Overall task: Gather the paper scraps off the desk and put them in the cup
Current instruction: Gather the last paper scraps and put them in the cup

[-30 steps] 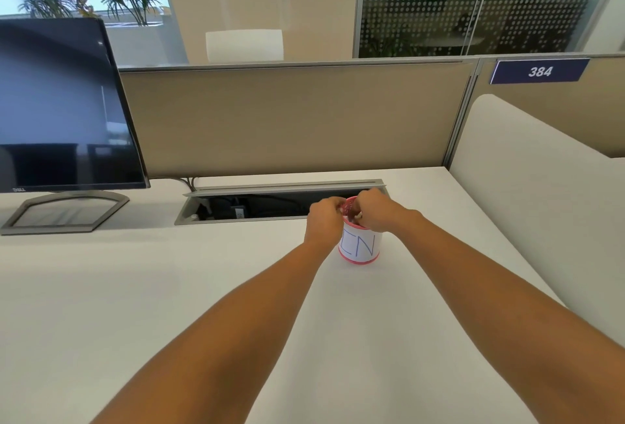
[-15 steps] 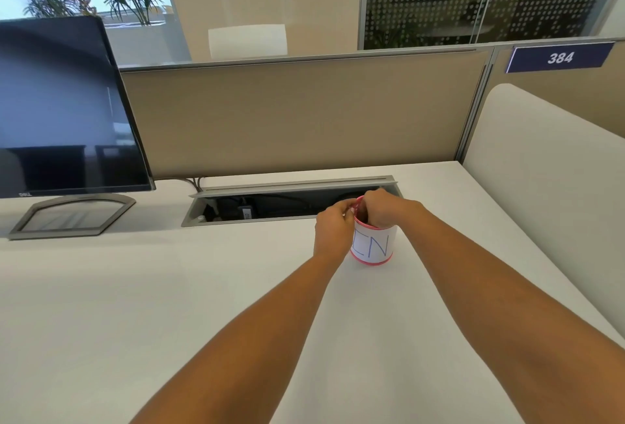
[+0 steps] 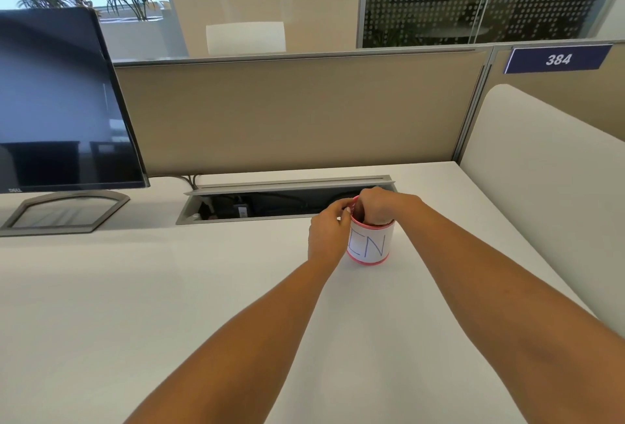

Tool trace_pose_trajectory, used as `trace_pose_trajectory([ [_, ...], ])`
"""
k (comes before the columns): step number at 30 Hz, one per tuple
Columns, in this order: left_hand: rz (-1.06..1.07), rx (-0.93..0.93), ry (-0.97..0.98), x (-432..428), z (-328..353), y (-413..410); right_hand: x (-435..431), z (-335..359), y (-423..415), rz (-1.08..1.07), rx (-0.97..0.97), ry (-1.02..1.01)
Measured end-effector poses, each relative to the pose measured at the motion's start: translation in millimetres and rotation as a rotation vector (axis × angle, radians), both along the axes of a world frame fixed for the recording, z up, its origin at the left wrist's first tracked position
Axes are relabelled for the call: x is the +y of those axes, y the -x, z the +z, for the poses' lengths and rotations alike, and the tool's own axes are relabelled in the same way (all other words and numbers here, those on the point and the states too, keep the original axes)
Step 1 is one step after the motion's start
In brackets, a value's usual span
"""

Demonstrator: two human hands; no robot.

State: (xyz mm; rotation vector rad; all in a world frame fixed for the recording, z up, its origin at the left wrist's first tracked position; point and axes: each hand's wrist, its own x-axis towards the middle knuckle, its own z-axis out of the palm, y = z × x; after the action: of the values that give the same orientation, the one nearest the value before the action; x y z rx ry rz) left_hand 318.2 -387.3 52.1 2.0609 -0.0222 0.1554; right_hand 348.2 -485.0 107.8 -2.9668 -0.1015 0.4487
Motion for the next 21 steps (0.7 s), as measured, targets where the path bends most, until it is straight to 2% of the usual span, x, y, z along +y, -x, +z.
trace_pose_trajectory([
  [10,-0.011,0.054,0.009,-0.1,5.9,5.5,-5.0,30.7,9.4,0.036,-0.051,-0.105],
  [21,-0.003,0.137,-0.06,0.1,5.8,5.1,0.8,3.8,10.3,-0.054,-0.124,-0.092],
])
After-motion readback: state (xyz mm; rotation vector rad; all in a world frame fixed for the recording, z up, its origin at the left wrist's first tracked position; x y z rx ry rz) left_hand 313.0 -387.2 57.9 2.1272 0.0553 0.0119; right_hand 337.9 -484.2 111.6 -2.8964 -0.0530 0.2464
